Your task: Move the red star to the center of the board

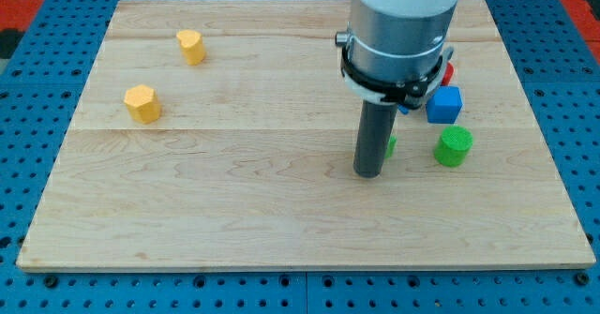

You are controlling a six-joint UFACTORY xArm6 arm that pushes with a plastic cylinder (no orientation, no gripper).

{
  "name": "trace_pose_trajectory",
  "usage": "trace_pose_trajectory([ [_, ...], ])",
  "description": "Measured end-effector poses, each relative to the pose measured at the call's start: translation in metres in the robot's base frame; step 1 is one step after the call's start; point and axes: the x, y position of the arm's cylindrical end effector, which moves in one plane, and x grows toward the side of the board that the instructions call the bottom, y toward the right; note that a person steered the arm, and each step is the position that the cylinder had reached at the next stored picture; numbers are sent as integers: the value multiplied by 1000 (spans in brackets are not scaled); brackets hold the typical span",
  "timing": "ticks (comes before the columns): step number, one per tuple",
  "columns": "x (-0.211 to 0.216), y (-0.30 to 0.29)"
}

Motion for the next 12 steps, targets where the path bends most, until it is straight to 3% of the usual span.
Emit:
trace_pose_trajectory([
  [2,-30,42],
  [3,-1,34],
  [5,15,89],
  [7,-17,89],
  [8,-4,101],
  [9,-12,145],
  [11,-21,113],
  [12,-42,169],
])
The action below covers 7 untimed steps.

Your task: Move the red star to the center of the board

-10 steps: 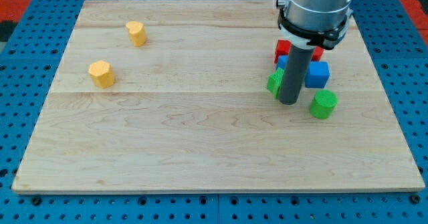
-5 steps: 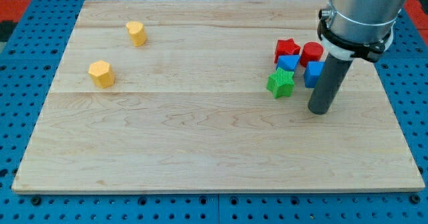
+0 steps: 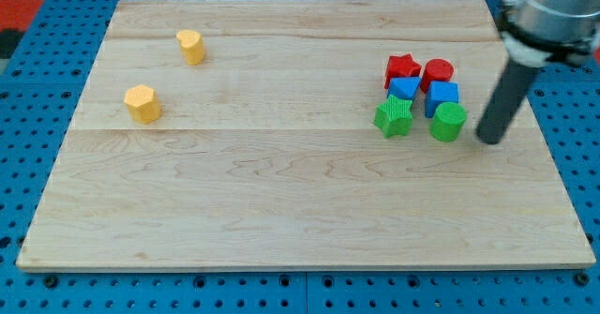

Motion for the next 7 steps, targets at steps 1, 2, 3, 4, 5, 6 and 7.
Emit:
trace_pose_trajectory([
  [1,-41,2],
  [2,-81,1],
  [3,-91,-41],
  [4,-110,-104],
  [5,-121,-163],
  [6,-121,-226],
  [7,-127,-255],
])
